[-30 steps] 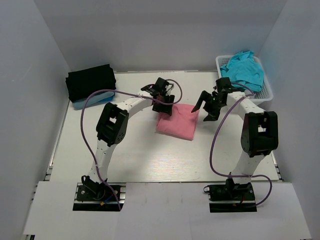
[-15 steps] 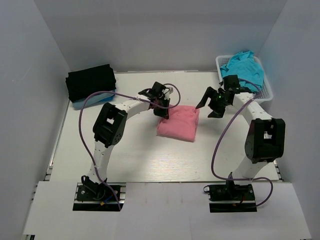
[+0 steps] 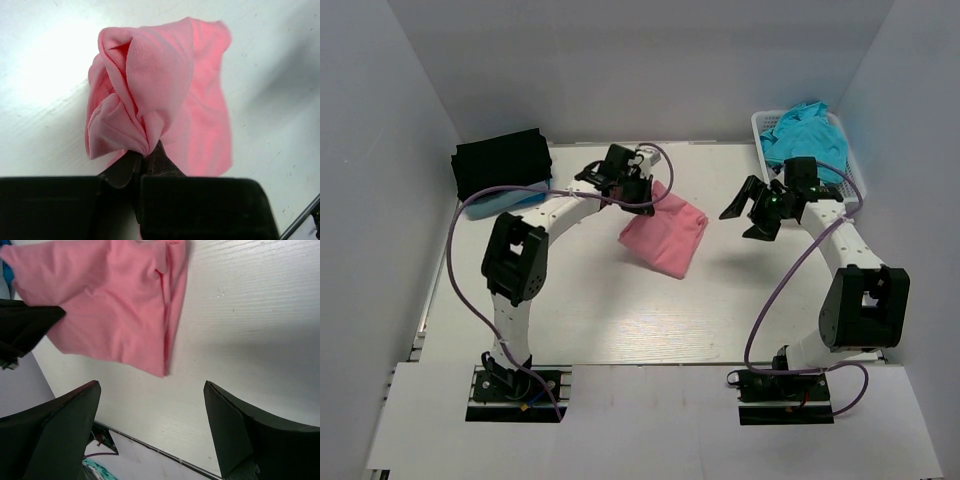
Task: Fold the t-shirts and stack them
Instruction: Put the neatly folded tshirt into the corner of the board with the left arm
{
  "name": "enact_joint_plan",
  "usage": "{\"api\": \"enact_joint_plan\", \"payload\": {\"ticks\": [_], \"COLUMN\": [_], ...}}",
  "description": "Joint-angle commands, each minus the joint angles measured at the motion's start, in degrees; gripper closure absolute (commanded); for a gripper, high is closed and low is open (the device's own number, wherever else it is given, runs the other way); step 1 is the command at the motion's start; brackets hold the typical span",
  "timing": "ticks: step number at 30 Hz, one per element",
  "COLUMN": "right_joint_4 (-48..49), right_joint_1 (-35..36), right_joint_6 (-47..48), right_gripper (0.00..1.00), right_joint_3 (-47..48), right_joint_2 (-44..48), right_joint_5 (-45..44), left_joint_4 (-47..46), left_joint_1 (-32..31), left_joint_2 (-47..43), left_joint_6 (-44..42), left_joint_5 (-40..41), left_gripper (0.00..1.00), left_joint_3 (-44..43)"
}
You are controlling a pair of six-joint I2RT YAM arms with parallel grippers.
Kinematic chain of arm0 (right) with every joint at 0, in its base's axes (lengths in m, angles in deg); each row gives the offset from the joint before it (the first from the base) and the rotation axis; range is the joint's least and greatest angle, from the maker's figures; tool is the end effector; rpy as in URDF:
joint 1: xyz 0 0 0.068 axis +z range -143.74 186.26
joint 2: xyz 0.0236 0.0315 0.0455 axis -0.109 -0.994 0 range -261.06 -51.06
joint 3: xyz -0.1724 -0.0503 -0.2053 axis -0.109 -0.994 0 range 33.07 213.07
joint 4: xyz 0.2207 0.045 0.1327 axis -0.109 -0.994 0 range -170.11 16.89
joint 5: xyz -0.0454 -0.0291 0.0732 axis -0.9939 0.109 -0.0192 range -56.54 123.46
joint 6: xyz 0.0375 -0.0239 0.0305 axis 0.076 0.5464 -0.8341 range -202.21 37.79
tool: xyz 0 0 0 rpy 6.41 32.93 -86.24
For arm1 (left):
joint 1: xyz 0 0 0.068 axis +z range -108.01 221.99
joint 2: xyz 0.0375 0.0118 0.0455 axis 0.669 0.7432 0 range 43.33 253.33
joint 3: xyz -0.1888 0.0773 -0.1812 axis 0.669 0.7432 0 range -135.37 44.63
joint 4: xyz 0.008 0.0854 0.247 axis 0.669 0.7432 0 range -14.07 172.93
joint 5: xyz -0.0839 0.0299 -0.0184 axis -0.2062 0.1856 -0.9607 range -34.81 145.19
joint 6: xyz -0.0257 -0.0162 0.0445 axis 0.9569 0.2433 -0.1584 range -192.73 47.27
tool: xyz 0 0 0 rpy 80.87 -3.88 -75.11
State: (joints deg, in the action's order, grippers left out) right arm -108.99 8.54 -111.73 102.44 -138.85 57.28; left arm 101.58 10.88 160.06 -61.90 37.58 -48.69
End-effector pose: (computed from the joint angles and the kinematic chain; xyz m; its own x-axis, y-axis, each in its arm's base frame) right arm 0.3227 0.0273 0.2702 -0.8401 0.4176 -0.3462 0.1632 0.8032 0.5729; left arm 0.3866 -0.2461 0.2255 -0.7597 0.2493 -0.6007 0.5289 0.7742 -0.3477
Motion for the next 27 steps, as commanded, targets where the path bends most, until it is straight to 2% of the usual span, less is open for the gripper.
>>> {"api": "enact_joint_plan", "payload": {"ticks": [1, 5, 11, 17, 21, 24, 27], "right_joint_4": [1.16, 1.51, 1.78, 1.16, 1.51, 1.69, 1.69], "right_joint_1": [-0.70, -1.05, -1.32, -1.49, -1.41, -1.32, -1.49], "right_joint_6": [0.08, -0.54, -1.51, -2.91, -3.96, -4.58, -5.11], "right_gripper": [0.10, 0.10, 0.10, 0.10, 0.10, 0.10, 0.10], "right_joint_3": [-1.42, -2.21, -2.30, -1.34, -0.20, 0.16, 0.33], "right_joint_2": [2.27, 3.59, 5.34, 5.61, 5.43, 5.61, 6.22], "right_joint_5": [2.29, 3.25, 3.78, 3.35, 3.61, 3.44, 2.73], "left_joint_4": [0.89, 6.07, 16.09, 18.99, 20.13, 20.84, 20.32], "left_joint_1": [2.54, 4.74, 9.83, 16.25, 20.56, 25.03, 27.94], "left_joint_2": [-4.31, -3.00, 0.95, 3.59, 6.05, 8.68, 9.40], "left_joint_6": [-4.32, -7.40, -16.53, -21.81, -22.43, -22.43, -22.43], "left_joint_5": [-2.34, -4.72, 0.38, 0.38, -0.93, -1.55, -2.35], "left_gripper": [1.00, 1.00, 1.00, 1.00, 1.00, 1.00, 1.00], "left_joint_3": [-2.73, -8.27, -20.75, -27.88, -32.53, -40.16, -42.55]}}
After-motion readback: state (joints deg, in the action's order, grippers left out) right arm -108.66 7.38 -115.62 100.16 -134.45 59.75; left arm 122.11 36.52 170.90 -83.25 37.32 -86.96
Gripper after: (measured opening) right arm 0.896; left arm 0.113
